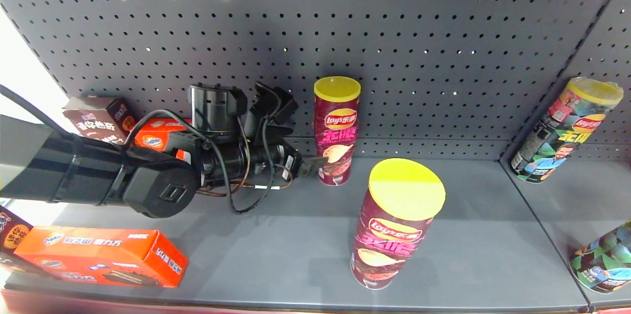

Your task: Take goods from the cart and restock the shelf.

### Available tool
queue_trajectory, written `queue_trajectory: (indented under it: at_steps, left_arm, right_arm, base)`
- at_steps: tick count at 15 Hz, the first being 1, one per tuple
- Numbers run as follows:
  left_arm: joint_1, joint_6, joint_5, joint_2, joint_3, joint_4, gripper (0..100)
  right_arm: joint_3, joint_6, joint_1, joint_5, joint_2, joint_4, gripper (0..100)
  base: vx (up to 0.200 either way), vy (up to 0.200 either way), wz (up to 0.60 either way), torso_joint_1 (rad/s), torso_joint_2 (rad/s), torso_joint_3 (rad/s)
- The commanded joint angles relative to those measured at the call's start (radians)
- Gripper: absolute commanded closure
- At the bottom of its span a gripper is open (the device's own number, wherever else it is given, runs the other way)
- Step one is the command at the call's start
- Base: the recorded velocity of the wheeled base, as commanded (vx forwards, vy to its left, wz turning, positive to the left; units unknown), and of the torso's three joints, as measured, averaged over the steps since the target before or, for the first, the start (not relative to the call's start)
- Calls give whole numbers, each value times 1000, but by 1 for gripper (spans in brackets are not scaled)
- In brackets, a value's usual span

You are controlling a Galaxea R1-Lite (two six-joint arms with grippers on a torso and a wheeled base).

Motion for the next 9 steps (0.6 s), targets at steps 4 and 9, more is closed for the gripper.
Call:
queue_trajectory:
  at_steps: [4,9]
  left_arm:
    - [16,2,12,-5,22,-14,0]
    - [12,49,119,-72,166,-157,0]
  right_arm:
    - [0,-1,0,0,1,0,0]
    - [0,-1,0,0,1,0,0]
  base:
    - [0,0,0,0,0,0]
    - [0,0,0,0,0,0]
